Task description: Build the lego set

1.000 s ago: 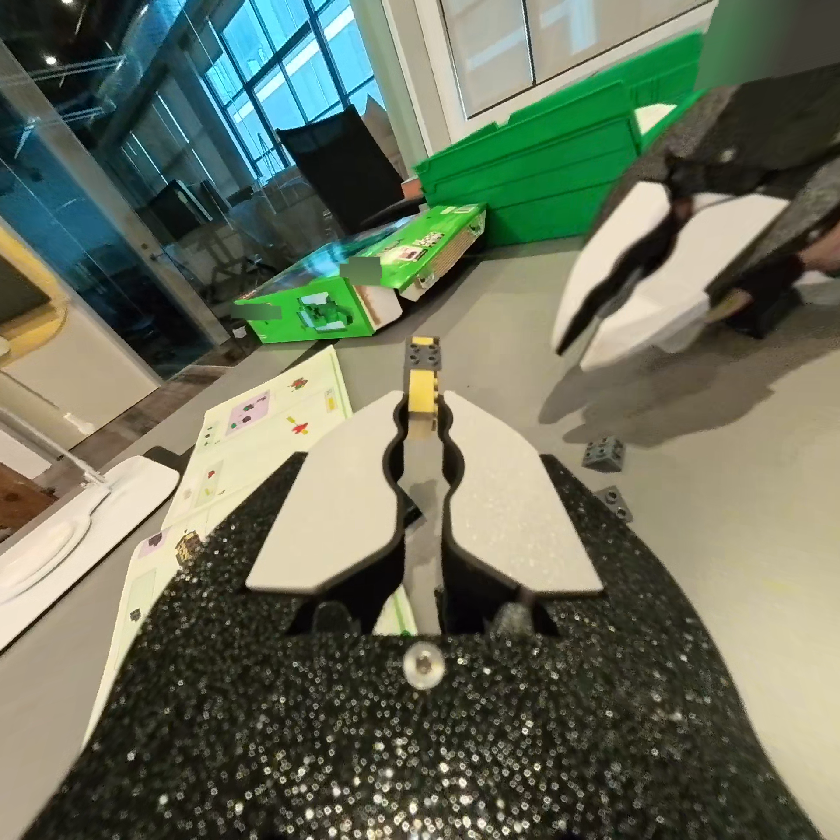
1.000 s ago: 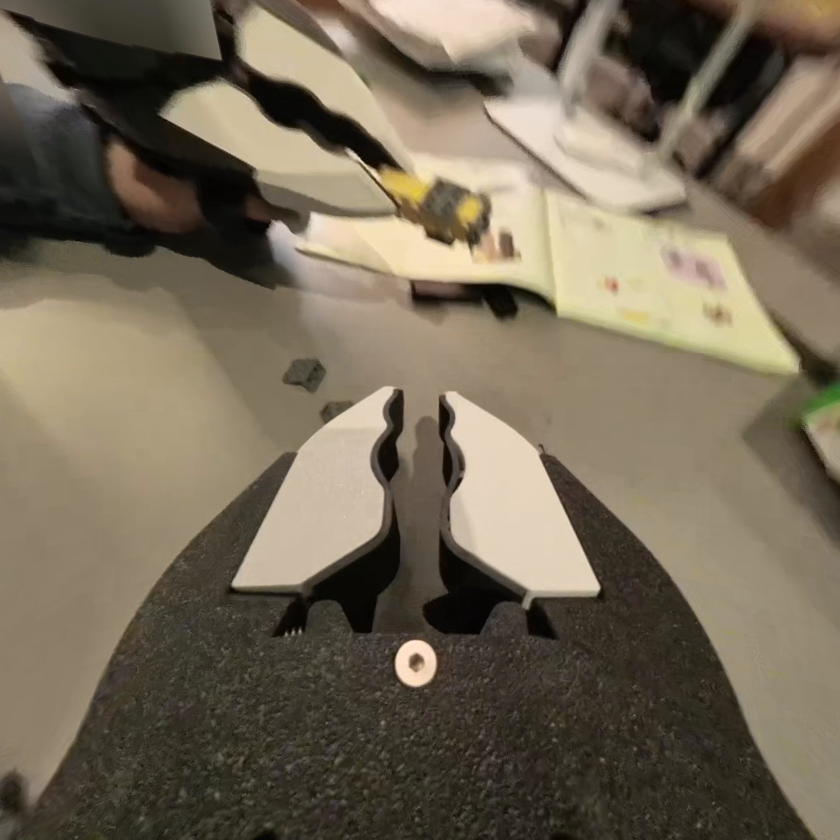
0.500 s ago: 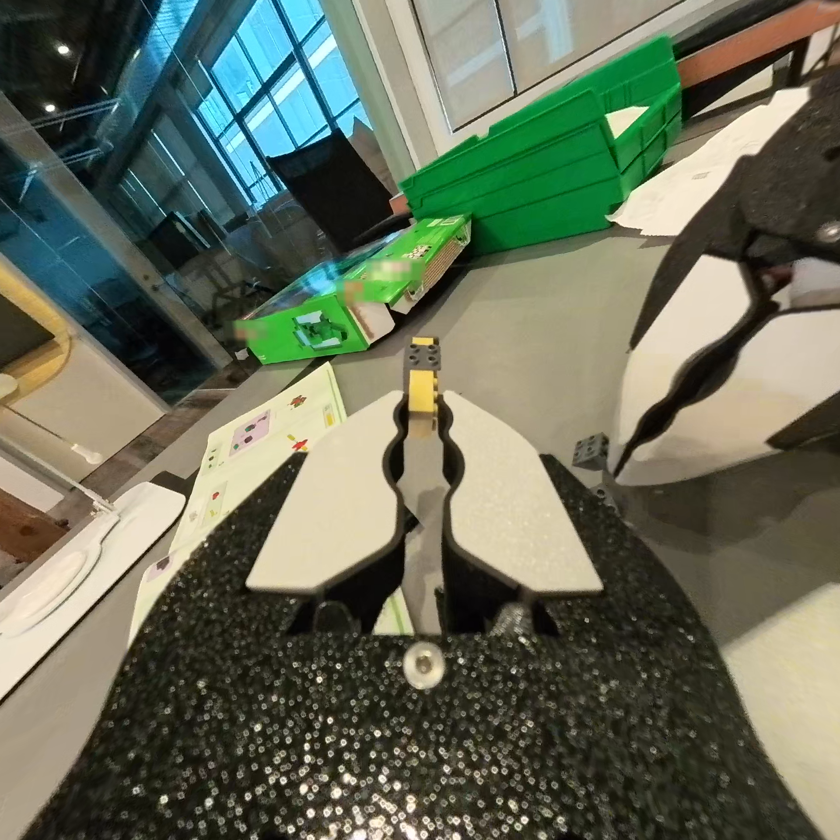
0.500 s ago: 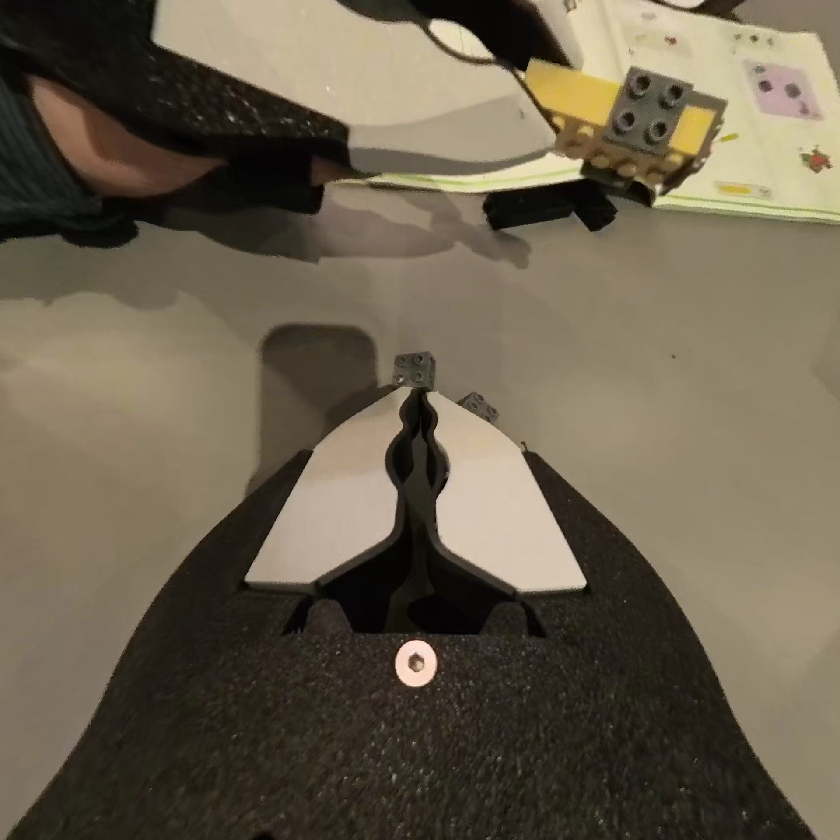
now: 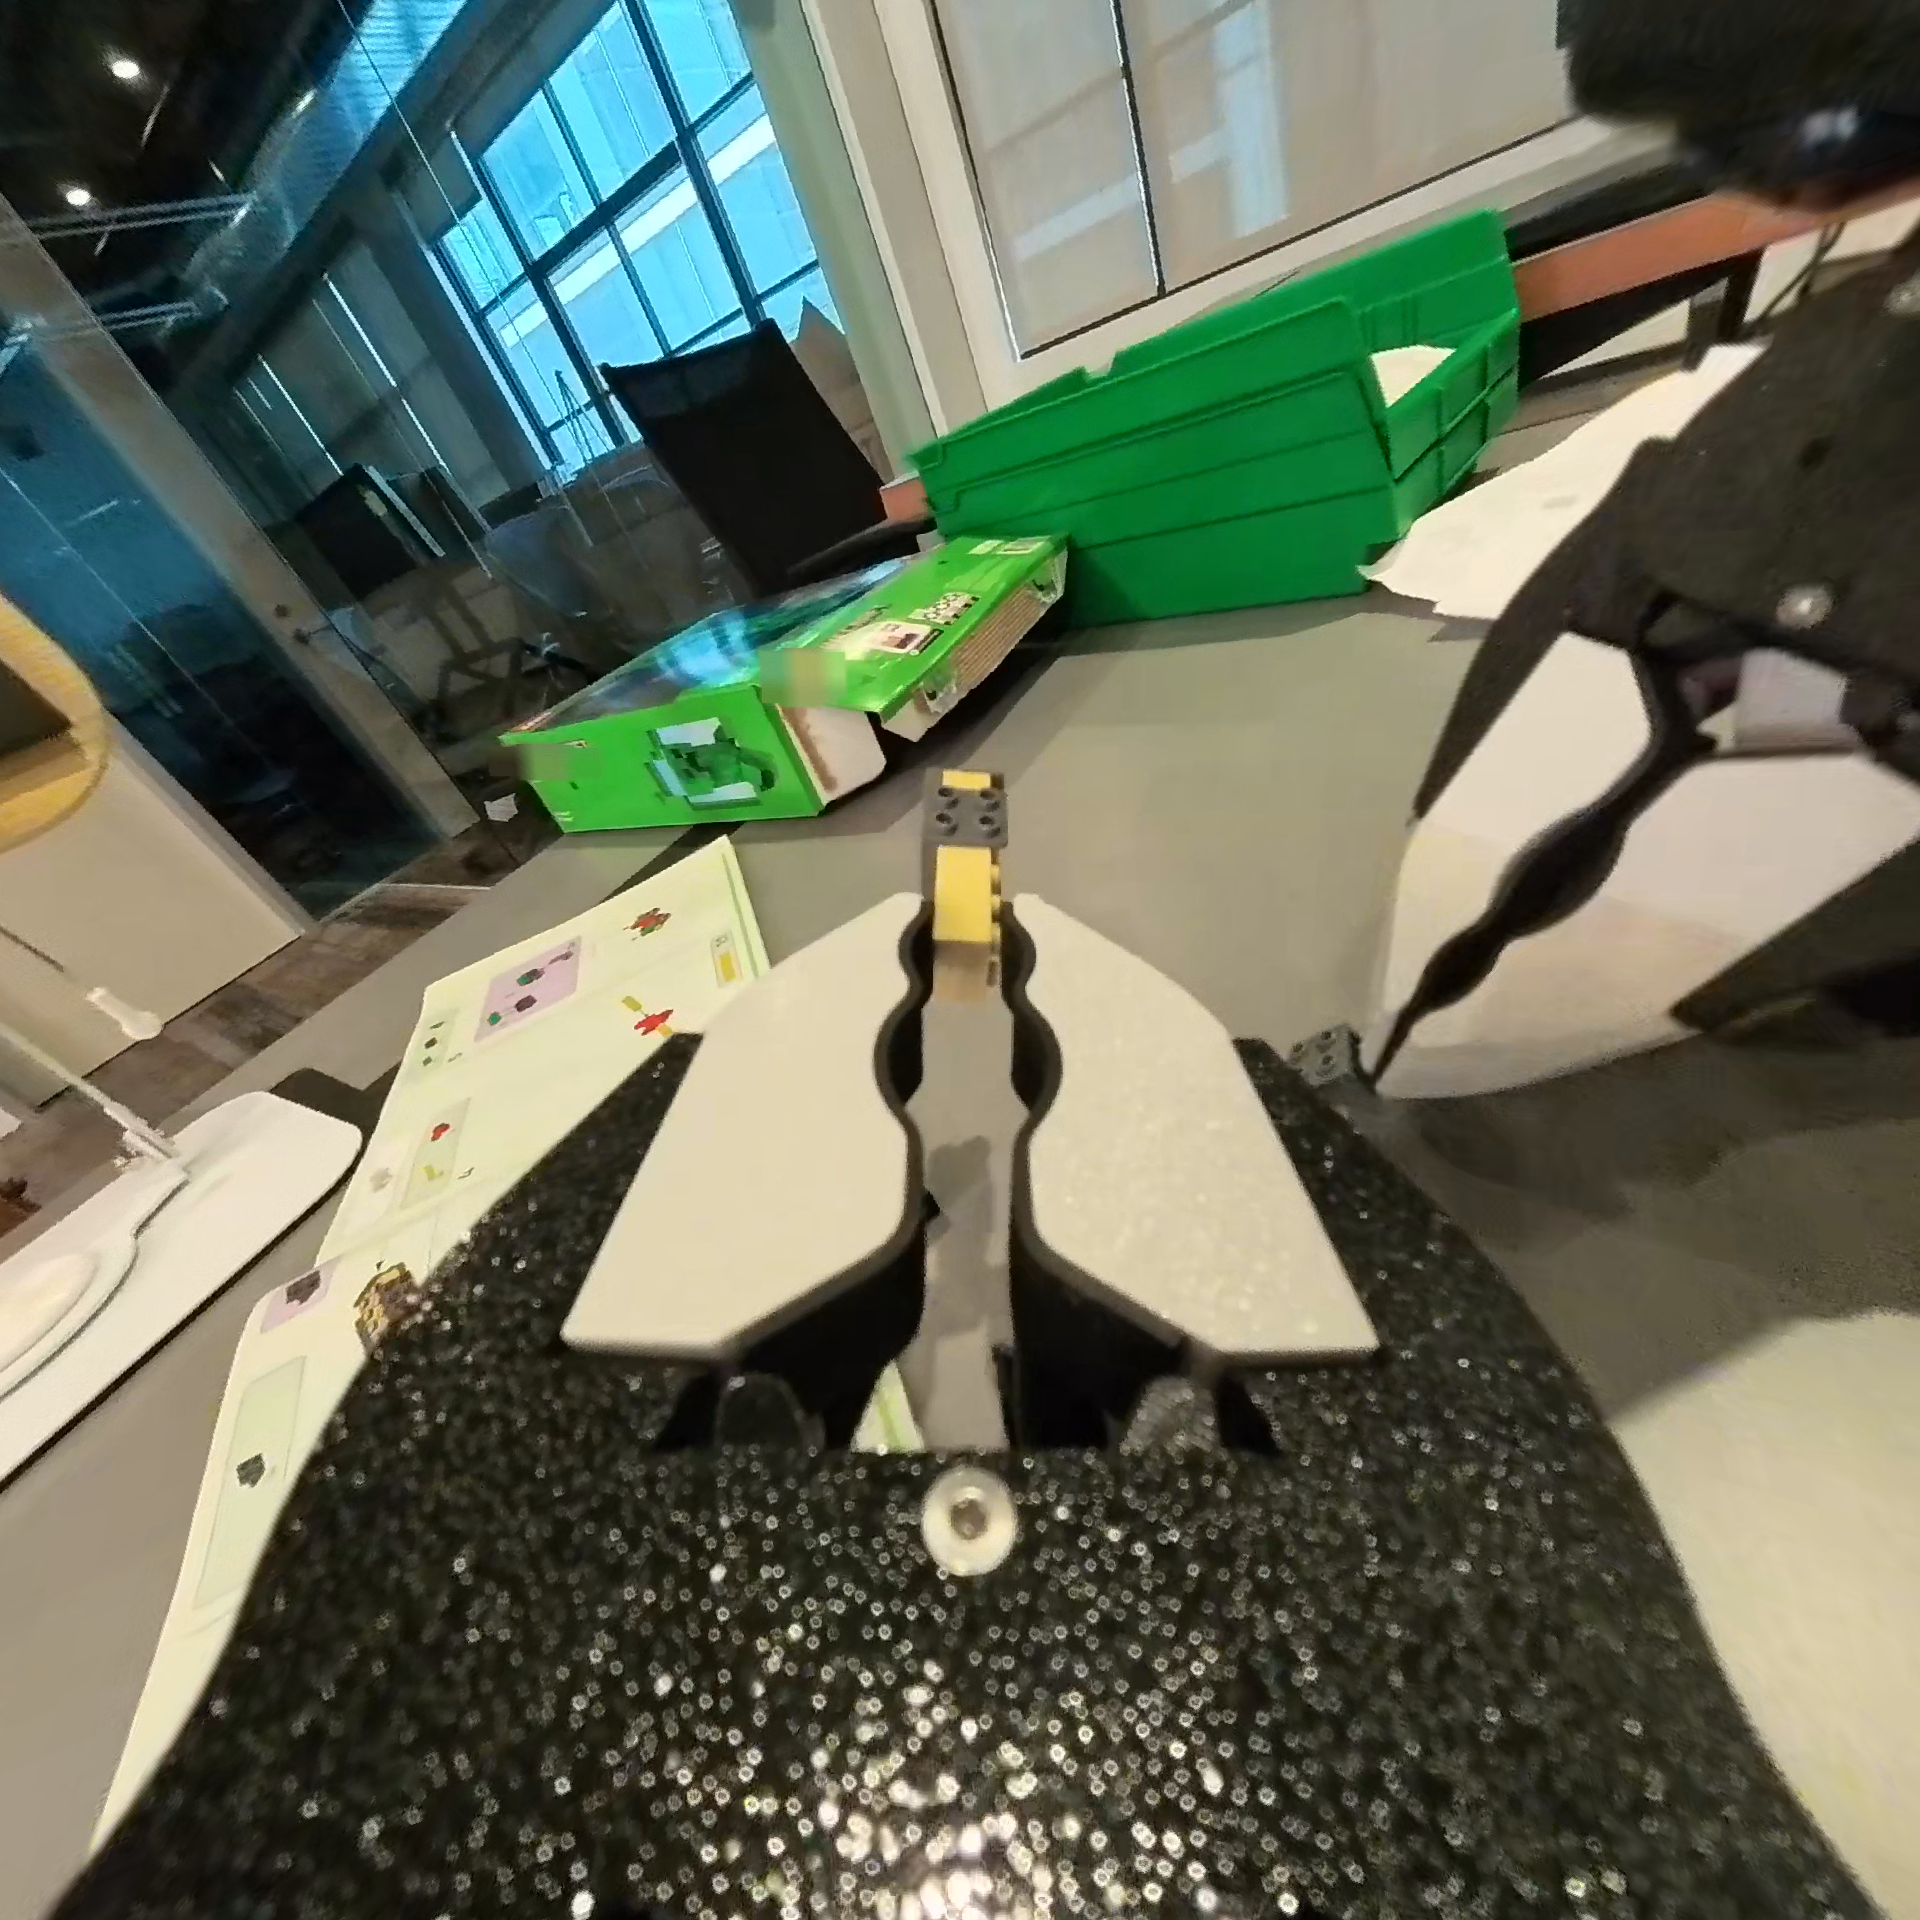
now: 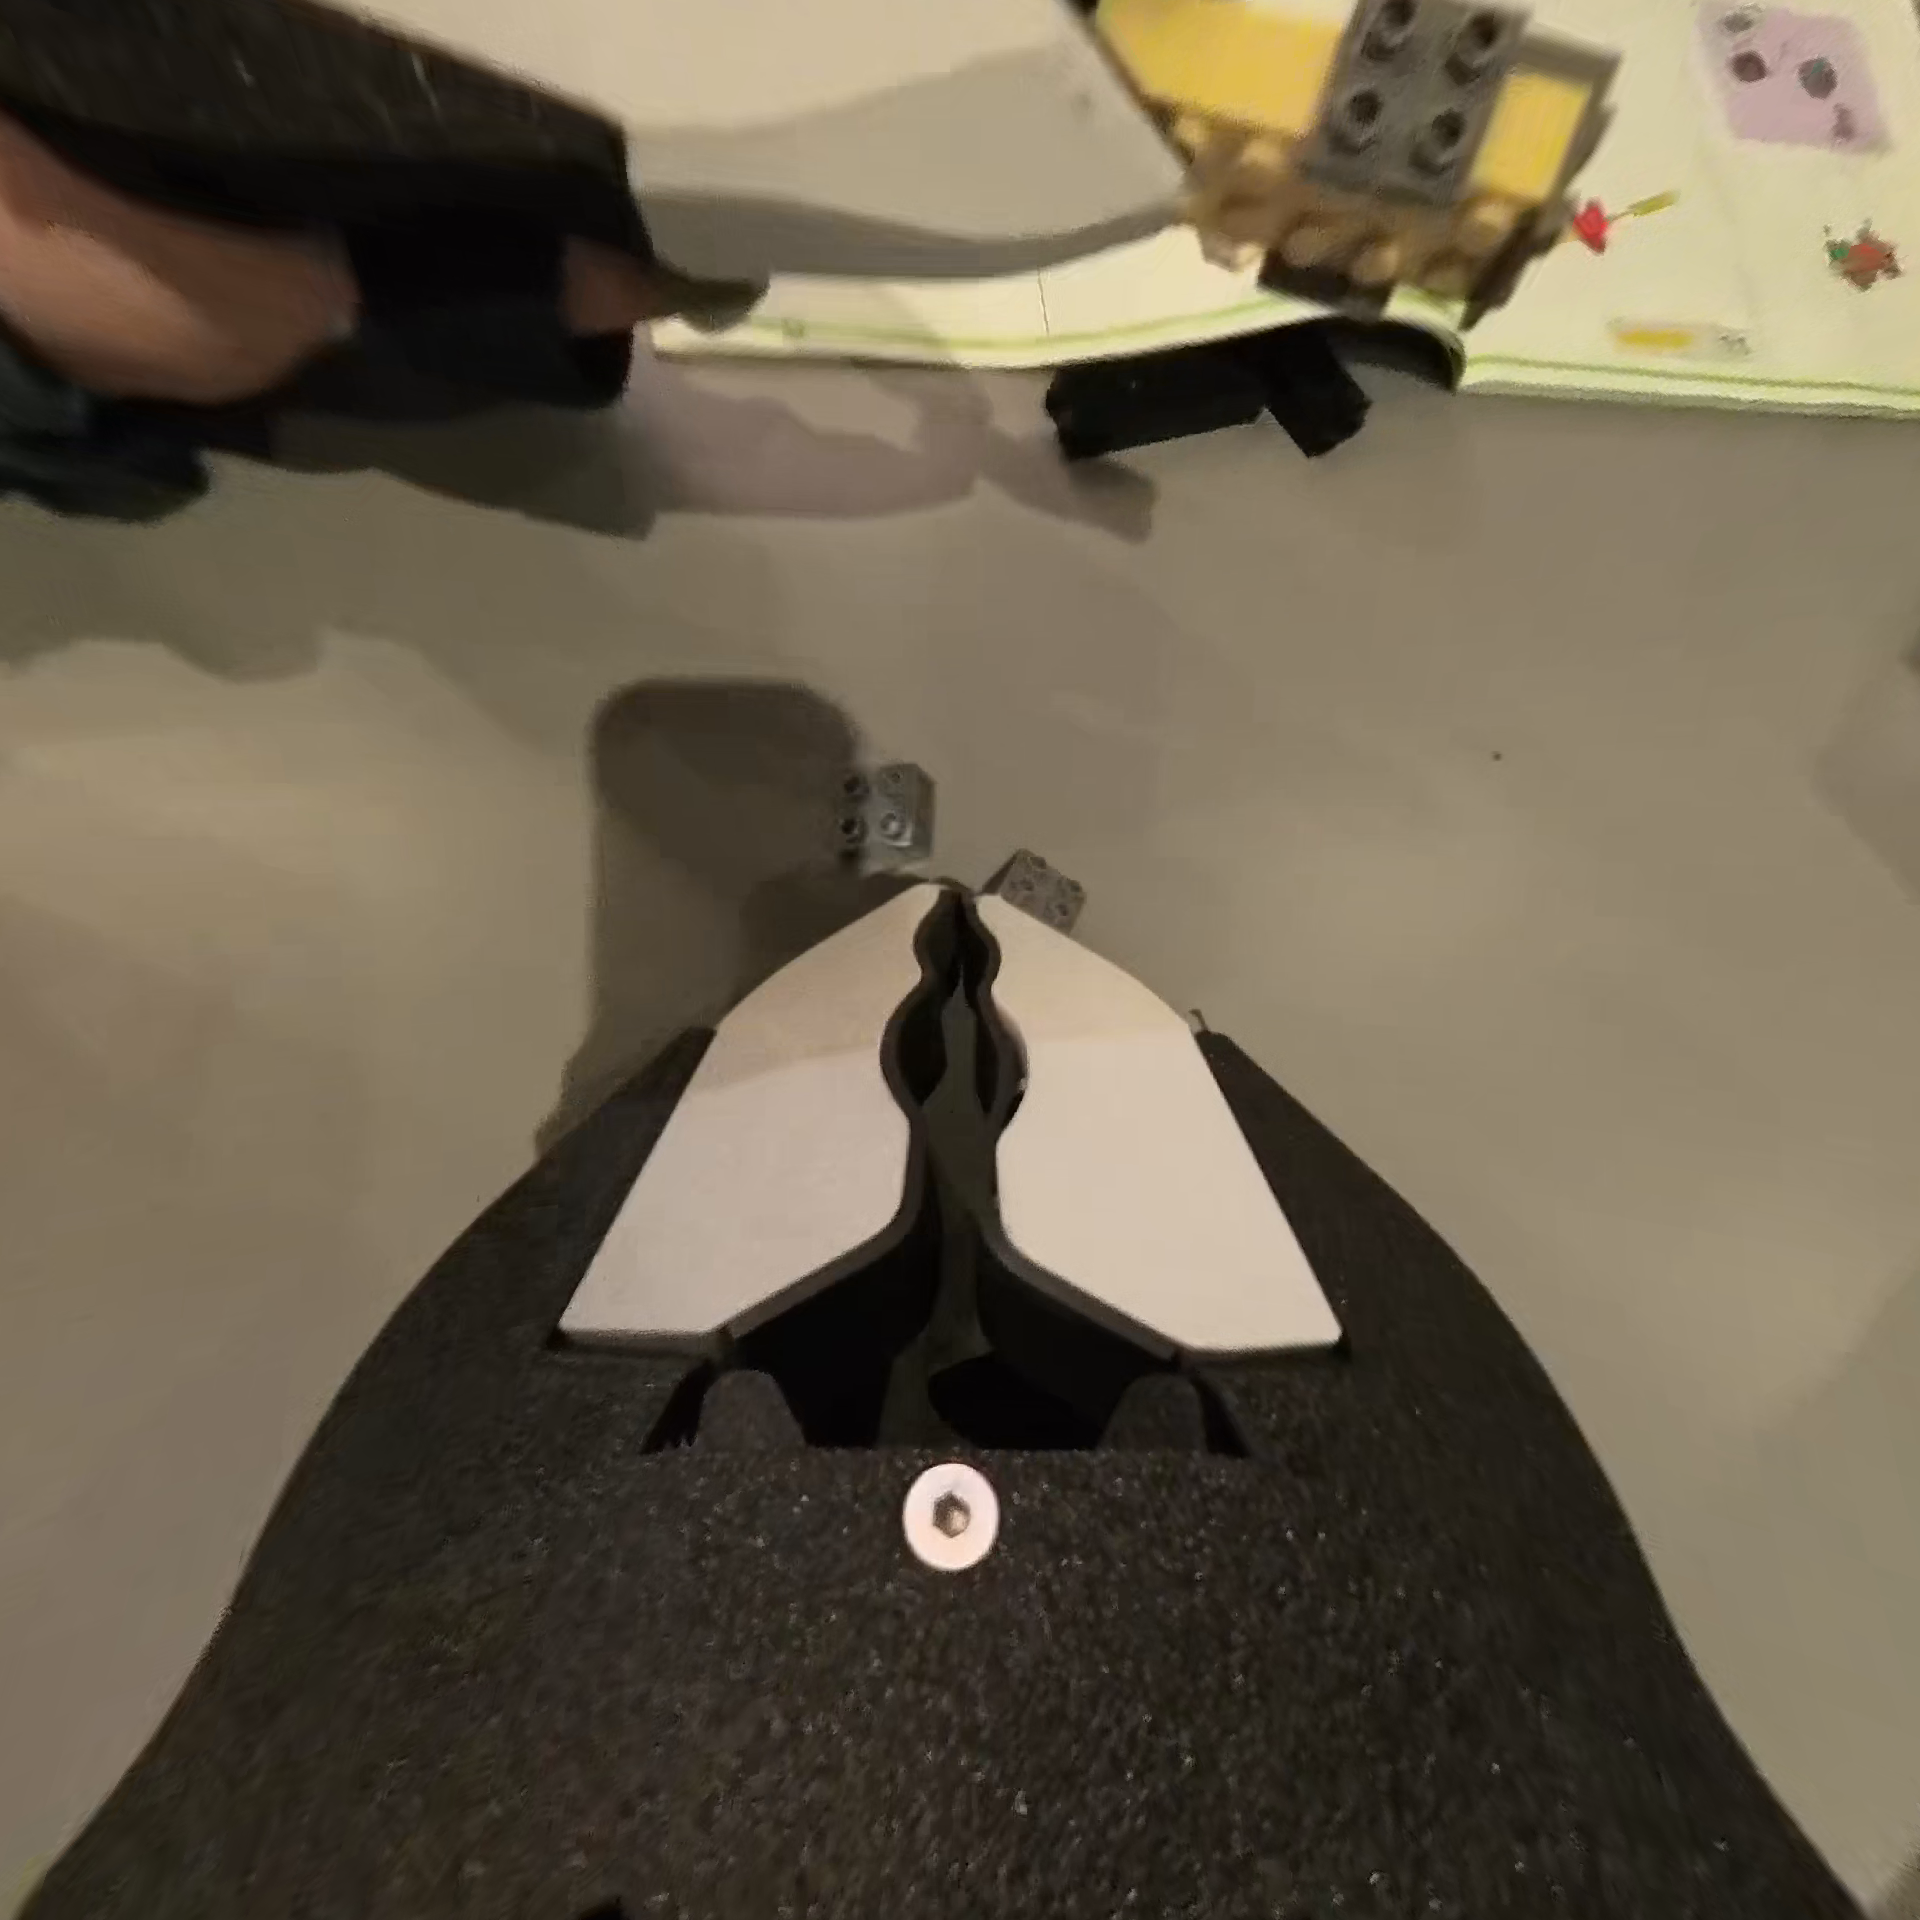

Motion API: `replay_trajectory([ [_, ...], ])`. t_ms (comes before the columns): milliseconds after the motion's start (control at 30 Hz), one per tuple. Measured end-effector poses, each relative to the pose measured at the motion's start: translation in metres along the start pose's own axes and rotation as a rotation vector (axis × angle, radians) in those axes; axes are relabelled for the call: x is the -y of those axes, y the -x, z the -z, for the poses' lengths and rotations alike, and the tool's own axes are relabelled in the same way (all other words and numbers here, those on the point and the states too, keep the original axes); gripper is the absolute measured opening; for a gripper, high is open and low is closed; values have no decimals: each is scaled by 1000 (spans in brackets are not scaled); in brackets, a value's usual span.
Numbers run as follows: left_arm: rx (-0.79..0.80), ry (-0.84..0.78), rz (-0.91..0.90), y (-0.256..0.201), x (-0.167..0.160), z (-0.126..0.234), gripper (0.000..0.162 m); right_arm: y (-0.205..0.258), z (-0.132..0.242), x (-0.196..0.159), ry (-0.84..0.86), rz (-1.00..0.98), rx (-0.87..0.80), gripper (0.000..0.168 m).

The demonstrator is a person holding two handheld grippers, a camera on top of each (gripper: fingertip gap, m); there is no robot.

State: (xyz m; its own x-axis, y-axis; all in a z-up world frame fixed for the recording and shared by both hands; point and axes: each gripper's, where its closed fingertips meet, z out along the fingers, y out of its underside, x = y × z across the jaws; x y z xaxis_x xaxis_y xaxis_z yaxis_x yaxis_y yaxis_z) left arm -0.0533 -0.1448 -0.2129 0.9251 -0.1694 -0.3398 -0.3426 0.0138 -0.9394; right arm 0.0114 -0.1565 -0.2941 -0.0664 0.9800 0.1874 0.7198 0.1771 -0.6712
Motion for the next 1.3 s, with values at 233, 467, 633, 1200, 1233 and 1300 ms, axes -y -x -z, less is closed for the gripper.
replay_trajectory([
  [233, -3, -10, 21, 1, 1, 1, 11, -34, 1, -13, 37, 25, -188, 0],
  [467, -10, -20, 51, 2, 2, 1, 11, -5, -4, 5, -52, -13, 11, 0],
  [633, -15, -22, 55, 1, 2, 1, 11, -30, -8, -8, 20, -41, -130, 0],
  [1200, -29, -22, 52, -1, 2, 0, 11, -28, -14, 2, 33, -104, 27, 4],
  [1233, -29, -22, 54, 0, 2, 0, 11, -32, -11, 2, 47, -24, 20, 4],
  [1300, -31, -22, 57, 0, 2, 0, 11, -38, -6, 0, 70, 127, 46, 4],
])
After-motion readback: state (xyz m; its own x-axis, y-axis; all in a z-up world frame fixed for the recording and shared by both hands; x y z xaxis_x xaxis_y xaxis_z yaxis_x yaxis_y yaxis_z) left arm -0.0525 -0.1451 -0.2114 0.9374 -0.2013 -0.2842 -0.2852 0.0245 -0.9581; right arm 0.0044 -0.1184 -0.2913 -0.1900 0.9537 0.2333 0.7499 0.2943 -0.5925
